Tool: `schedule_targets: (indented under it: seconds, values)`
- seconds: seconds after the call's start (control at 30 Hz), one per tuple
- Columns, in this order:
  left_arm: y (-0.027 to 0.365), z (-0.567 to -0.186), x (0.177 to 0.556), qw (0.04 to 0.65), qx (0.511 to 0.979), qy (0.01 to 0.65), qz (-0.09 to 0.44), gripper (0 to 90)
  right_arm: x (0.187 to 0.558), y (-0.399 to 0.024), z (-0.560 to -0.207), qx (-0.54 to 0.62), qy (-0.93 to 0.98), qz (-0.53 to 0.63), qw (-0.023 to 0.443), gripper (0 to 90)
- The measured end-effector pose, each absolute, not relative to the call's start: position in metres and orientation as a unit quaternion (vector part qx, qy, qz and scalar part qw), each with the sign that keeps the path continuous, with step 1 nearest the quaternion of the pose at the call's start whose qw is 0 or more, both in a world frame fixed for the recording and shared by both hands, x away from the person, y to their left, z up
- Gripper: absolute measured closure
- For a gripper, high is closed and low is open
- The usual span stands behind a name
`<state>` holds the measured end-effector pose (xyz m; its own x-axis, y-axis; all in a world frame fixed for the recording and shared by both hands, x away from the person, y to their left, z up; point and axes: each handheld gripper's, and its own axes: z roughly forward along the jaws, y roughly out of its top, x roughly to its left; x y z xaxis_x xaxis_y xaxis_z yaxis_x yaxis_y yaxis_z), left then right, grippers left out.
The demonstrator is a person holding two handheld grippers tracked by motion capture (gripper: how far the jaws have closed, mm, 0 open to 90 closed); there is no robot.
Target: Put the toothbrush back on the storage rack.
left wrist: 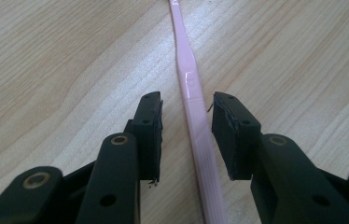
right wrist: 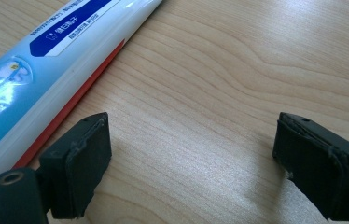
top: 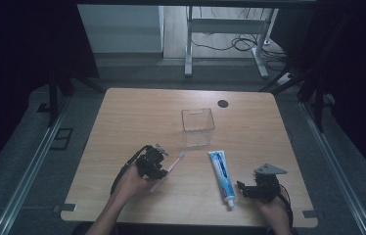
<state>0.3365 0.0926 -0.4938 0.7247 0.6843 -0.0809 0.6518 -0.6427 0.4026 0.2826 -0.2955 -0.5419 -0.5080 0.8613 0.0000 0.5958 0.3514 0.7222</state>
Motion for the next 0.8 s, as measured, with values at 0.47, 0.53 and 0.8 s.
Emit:
schedule_targets:
  seconds: [0.47, 0.53, 0.8]
  values:
    - [0.070, -0.491, 0.359, 0.135, 0.927, 0.349, 0.014, 63.9, 0.283, -0.295, -0.542, 0.456, 0.798, 0.341, 0.195, 11.0]
    - [0.067, -0.492, 0.362, 0.124, 0.929, 0.348, 0.011, 64.1, 0.283, -0.295, -0.542, 0.456, 0.798, 0.341, 0.195, 11.0]
    - [0.058, -0.495, 0.369, 0.086, 0.935, 0.345, -0.003, 65.3, 0.283, -0.295, -0.542, 0.456, 0.798, 0.341, 0.195, 11.0]
